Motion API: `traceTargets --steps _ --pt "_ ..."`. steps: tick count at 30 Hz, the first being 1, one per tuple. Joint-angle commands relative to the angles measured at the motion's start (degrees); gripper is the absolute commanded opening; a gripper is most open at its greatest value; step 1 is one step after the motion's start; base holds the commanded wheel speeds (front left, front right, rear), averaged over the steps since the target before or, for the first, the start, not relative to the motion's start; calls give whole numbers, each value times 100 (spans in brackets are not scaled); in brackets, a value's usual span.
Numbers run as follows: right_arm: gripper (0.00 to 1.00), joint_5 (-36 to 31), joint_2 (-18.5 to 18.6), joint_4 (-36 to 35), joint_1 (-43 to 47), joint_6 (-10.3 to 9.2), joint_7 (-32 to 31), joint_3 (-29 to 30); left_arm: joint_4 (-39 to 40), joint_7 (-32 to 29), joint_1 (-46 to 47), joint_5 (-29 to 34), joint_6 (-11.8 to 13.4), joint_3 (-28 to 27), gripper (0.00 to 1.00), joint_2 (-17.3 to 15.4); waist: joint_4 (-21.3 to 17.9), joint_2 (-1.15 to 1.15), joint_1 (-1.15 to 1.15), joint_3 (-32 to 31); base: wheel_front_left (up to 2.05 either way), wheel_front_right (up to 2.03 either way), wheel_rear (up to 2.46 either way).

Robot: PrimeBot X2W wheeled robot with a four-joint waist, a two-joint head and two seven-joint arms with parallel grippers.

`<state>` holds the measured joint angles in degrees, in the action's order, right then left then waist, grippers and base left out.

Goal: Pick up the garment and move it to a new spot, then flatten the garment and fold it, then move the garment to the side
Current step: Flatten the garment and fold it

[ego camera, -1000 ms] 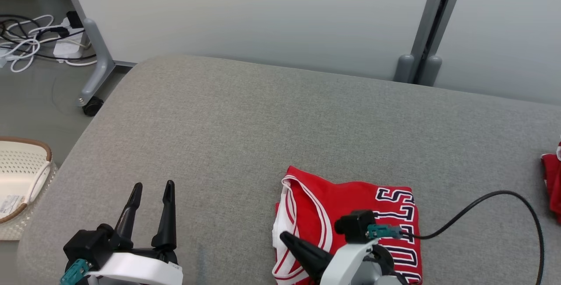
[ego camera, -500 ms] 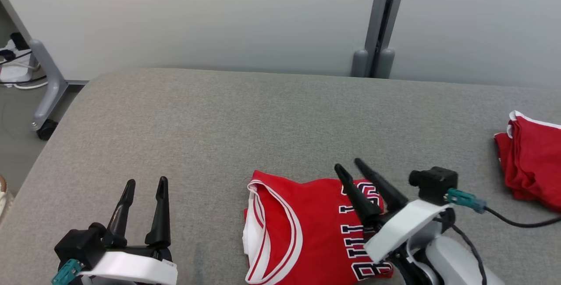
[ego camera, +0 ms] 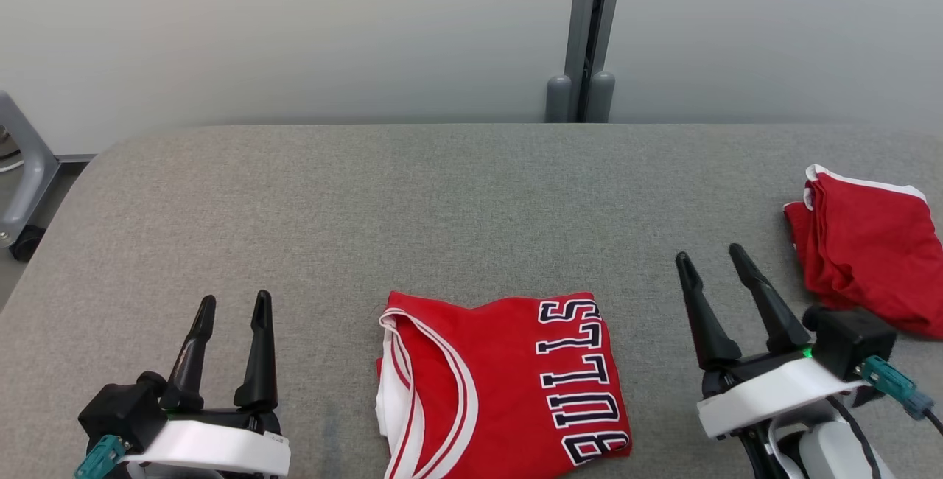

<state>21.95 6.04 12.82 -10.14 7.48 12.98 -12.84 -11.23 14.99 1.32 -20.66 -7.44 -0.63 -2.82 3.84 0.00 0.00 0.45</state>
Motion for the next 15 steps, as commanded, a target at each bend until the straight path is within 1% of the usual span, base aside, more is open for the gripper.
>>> traceTargets --steps 1,3,4,9,15 --pt "100 -146 -32 -102 149 3 41 211 34 23 -40 11 -9 -31 100 -21 -48 0 0 16 0 0 0" --pt "100 -294 -84 -200 263 3 56 444 41 23 -25 16 -9 -48 100 -22 -85 0 0 30 0 0 0" --pt "100 -294 -84 -200 263 3 56 444 41 23 -25 16 -9 -48 100 -22 -85 0 0 30 0 0 0" --pt "100 -572 -207 -276 466 2 106 896 46 23 19 30 -10 -54 100 -41 -136 0 0 75 0 0 0" --pt "100 -821 -274 -33 523 3 163 1348 36 23 52 -7 -10 -41 100 -80 -146 0 0 132 0 0 0"
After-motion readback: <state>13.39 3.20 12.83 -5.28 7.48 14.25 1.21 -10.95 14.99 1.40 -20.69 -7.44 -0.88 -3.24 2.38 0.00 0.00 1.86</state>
